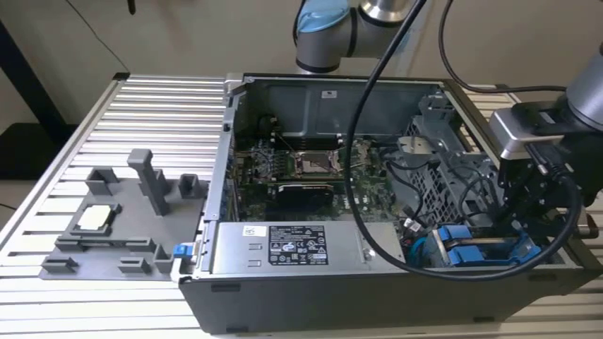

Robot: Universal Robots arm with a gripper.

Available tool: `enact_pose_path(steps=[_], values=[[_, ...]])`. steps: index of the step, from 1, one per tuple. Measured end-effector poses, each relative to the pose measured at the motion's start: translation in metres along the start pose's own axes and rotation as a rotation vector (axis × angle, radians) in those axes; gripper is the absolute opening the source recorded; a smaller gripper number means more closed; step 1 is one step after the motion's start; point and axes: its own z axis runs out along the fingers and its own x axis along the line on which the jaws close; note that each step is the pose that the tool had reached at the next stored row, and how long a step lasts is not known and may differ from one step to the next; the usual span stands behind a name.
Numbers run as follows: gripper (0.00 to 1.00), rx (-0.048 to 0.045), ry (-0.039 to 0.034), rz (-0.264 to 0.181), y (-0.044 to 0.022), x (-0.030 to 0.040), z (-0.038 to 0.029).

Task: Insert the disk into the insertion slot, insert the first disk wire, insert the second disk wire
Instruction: 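Insert the first disk wire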

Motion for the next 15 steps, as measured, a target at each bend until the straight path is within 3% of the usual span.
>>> enact_pose_path(steps=[7, 8, 15], values=[[0.20, -0.0001, -0.0021, 0.000, 0.0001, 0.0000, 0.0011], [0.27, 0.0002, -0.0016, 0.000, 0.0000, -0.0001, -0.0009], [0.27, 0.0002, -0.0014, 0.001, -0.0019, -0.0016, -0.0306]])
